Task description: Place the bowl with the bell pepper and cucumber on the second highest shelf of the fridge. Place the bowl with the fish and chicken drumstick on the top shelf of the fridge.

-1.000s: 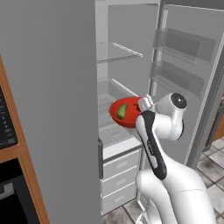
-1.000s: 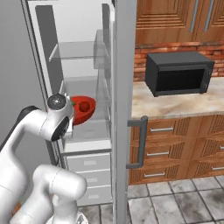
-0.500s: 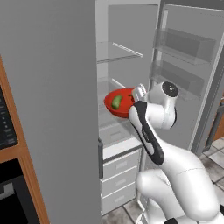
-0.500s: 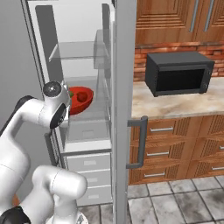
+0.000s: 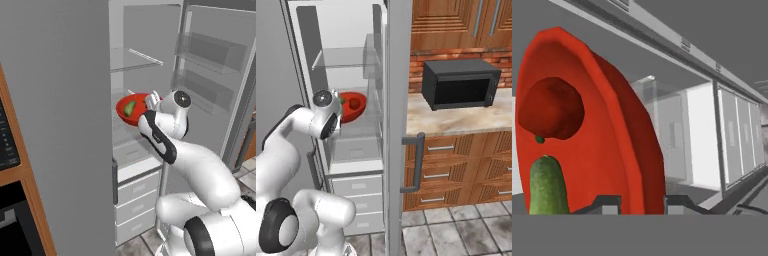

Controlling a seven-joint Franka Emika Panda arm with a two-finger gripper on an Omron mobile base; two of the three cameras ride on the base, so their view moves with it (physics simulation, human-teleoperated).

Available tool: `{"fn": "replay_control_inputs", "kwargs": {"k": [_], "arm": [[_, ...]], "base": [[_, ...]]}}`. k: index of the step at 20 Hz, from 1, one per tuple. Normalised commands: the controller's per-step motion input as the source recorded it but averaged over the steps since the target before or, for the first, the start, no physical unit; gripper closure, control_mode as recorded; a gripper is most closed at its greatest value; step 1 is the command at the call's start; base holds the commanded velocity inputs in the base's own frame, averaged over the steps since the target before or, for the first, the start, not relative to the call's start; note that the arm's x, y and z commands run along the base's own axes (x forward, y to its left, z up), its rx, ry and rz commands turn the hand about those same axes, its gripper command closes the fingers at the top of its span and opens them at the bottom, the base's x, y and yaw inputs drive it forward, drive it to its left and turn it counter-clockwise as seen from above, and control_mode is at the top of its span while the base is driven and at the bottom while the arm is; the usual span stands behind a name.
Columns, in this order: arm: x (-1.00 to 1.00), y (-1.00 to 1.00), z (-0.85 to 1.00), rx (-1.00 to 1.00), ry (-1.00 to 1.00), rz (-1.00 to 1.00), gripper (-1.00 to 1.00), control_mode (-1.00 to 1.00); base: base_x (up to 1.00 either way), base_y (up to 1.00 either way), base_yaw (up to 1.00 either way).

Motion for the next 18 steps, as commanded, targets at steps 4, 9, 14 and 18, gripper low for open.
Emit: {"fn": "replay_control_inputs", "kwargs": {"k": [4,9,14,18], "arm": [[0.94,0.03,0.0,0.0,0.0,-0.13,1.0,-1.0],[0.61,0.05,0.0,0.0,0.0,-0.01,1.0,-1.0],[0.52,-0.05,0.0,0.04,0.1,0.02,1.0,-1.0],[0.69,0.11,-0.26,0.0,0.01,0.0,1.0,-1.0]], "base": [[0.0,0.0,0.0],[0.0,0.0,0.0],[0.0,0.0,0.0],[0.0,0.0,0.0]]}}
